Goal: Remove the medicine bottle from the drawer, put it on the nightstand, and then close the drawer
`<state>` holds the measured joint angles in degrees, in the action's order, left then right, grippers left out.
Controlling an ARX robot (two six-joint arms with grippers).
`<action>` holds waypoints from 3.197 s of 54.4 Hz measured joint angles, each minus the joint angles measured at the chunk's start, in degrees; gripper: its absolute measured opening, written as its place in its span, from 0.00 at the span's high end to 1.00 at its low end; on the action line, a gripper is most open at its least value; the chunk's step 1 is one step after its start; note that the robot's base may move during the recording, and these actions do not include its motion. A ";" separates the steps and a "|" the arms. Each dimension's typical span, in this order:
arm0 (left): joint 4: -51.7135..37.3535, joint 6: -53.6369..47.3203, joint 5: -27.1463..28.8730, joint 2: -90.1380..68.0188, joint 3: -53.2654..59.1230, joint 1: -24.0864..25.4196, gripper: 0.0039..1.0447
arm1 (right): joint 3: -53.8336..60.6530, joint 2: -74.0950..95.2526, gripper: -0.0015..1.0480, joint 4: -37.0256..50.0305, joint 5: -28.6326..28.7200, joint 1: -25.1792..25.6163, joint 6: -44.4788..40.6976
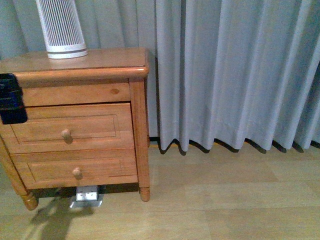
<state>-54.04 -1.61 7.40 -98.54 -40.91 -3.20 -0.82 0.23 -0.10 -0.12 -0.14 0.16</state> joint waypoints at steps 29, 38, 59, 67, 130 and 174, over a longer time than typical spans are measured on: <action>-6.25 -3.48 -2.97 -38.88 -30.21 0.37 0.06 | 0.00 0.00 0.07 0.00 0.00 0.02 0.00; -2.99 -3.48 -2.93 -45.33 -39.10 1.18 0.06 | 0.00 0.00 0.07 0.00 0.00 0.00 0.00; 4.13 -1.99 -2.95 -53.27 -52.09 3.58 0.06 | 0.00 0.00 0.07 0.00 0.00 0.02 0.00; 4.81 -1.97 -3.45 -54.18 -53.35 3.58 0.06 | 0.00 0.00 0.07 0.00 0.00 0.02 0.00; -1.36 -1.75 -1.90 -51.47 -45.11 3.19 0.76 | 0.00 0.00 0.07 0.00 0.00 0.02 0.00; -22.62 -2.93 -2.86 -32.46 3.17 2.45 0.76 | 0.00 0.00 0.07 0.00 0.00 0.02 -0.02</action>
<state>-76.66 -4.54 4.54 -131.00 -37.74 -0.75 -0.82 0.23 -0.10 -0.12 -0.12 0.14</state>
